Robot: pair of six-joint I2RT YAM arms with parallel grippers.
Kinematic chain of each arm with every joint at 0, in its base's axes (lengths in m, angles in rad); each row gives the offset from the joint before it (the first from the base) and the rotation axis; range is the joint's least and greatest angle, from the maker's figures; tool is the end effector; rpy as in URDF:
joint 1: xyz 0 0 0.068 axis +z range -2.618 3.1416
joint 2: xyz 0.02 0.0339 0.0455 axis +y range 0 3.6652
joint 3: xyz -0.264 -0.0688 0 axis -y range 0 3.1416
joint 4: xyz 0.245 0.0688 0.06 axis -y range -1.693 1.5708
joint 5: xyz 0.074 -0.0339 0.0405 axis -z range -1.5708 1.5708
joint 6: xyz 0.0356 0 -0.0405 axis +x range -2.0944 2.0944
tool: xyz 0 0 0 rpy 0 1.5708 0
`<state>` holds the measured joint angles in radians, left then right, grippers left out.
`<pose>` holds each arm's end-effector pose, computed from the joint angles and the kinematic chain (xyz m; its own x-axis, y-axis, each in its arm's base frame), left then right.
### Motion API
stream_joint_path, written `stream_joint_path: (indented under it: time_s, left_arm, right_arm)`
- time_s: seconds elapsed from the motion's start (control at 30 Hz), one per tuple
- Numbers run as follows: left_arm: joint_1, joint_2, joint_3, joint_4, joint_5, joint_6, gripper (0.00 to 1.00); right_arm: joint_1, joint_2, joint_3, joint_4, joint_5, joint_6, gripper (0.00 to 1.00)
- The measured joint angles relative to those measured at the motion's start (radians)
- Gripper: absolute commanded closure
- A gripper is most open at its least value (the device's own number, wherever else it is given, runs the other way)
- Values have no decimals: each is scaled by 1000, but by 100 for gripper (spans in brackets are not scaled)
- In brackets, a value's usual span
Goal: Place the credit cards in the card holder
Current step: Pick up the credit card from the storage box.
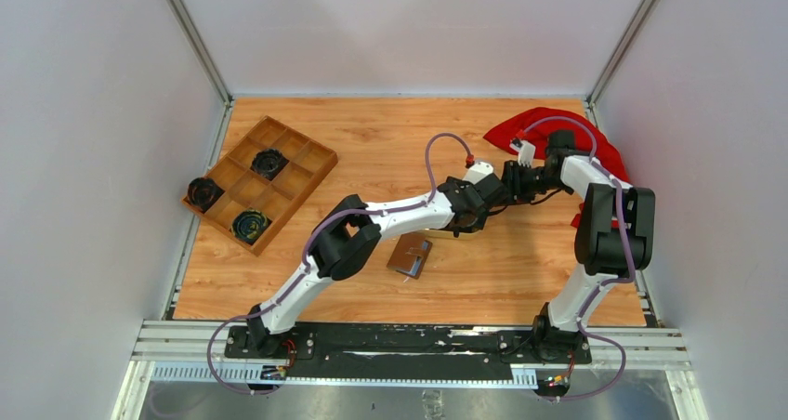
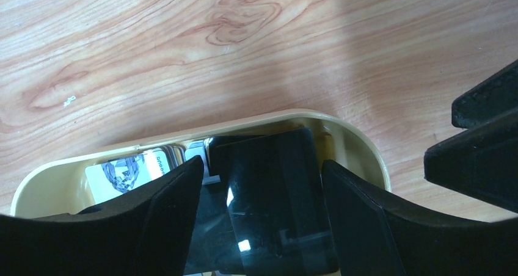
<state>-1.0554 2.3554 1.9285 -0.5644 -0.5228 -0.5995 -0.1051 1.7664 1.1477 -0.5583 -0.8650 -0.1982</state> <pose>0.2677 -0.4366 0.1658 -0.6898 0.2259 -0.6878 0.2785 0.9598 0.0360 0.3439 -0.0090 0.1896 -0.8566 -0.0381 -0.5146 -0.3988 0.6815 0.6135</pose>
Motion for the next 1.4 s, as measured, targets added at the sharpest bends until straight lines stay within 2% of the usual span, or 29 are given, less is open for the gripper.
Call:
stream_joint_path:
  time_s: [0.3,0.43,0.77,1.4]
  left_arm:
    - [0,2,0,-6,-21,-13,44]
    - [0,2,0,-5,-28,-6,48]
    - [19,-49,-93,75,-20,-2,49]
    - [98,-298,-382,392,70,12,52]
  right_arm:
    - [0,0,0,-3,0,0,62]
    - [0,0,0,-4,0,0,61]
    - [0,0,0,-9,-1,0,61]
    - [0,-34,0,-11,-66,-36,59]
